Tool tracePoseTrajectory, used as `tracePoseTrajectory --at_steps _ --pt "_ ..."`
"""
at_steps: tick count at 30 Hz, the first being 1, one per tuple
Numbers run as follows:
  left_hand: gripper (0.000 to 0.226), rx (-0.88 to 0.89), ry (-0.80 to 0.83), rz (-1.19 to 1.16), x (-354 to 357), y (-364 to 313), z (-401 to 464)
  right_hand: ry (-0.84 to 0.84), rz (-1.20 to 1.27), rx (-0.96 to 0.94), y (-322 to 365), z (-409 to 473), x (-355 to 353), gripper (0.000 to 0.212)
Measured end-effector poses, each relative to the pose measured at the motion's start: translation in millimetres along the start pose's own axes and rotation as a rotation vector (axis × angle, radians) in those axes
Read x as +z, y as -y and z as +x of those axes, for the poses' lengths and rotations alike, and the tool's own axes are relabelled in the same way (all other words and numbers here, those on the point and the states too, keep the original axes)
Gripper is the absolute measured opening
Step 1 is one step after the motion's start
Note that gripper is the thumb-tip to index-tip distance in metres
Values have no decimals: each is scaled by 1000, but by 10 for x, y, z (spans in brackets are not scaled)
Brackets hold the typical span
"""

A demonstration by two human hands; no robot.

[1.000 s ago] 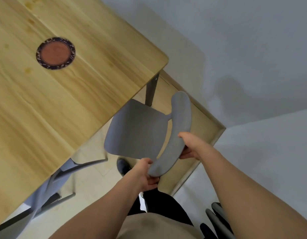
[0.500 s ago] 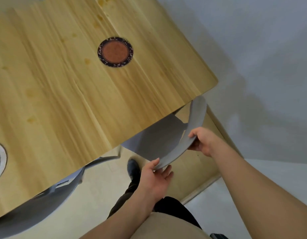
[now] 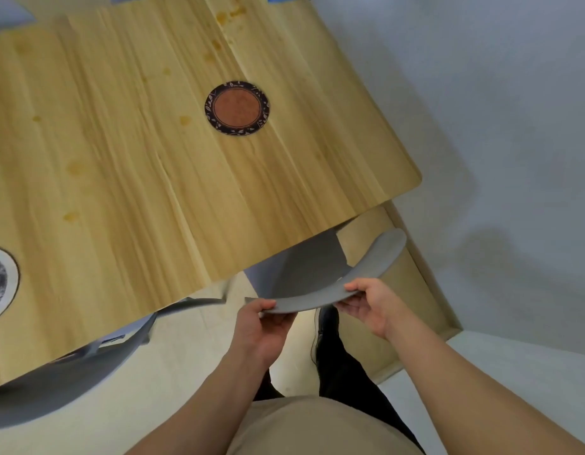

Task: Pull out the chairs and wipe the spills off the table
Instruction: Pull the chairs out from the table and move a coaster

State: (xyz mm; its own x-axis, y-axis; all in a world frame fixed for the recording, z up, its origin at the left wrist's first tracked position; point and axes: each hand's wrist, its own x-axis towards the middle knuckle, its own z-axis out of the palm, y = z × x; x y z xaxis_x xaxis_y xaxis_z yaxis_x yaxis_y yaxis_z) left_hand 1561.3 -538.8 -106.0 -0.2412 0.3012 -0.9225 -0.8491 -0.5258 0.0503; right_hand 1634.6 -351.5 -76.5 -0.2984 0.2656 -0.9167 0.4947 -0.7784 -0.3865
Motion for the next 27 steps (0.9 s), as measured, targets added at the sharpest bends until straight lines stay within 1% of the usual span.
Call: tracePoseTrajectory --at_steps 4,6,9,11,13,16,18,20,22,23,25,27 --pt "27 40 -43 -55 64 198 -7 45 -58 -16 128 124 -140 32" --pt "22 70 -65 -58 109 314 11 80 -81 -10 215 167 -197 28" --pt "18 122 -95 -72 152 454 79 110 -107 3 323 273 -256 17" --pt "20 158 -105 -87 169 543 132 120 -119 18 332 361 -318 21" --pt "29 194 -109 -97 169 587 223 125 -100 46 318 456 -378 28" --pt "49 230 -134 -96 209 596 442 163 -79 86 330 612 -430 25" --pt "53 243 -150 -91 250 549 545 198 -78 114 351 701 -444 20" --pt "54 239 -145 -92 292 484 670 234 -87 168 379 815 -443 23" --pt "59 231 -131 -87 296 385 821 253 -170 224 437 913 -389 30" --pt "62 242 -122 -72 302 336 883 255 -229 238 477 957 -354 30" --pt "70 251 -109 -43 377 211 993 225 -336 245 591 1038 -276 20" --pt "74 254 -104 6 460 161 1001 165 -373 229 627 1098 -273 13"
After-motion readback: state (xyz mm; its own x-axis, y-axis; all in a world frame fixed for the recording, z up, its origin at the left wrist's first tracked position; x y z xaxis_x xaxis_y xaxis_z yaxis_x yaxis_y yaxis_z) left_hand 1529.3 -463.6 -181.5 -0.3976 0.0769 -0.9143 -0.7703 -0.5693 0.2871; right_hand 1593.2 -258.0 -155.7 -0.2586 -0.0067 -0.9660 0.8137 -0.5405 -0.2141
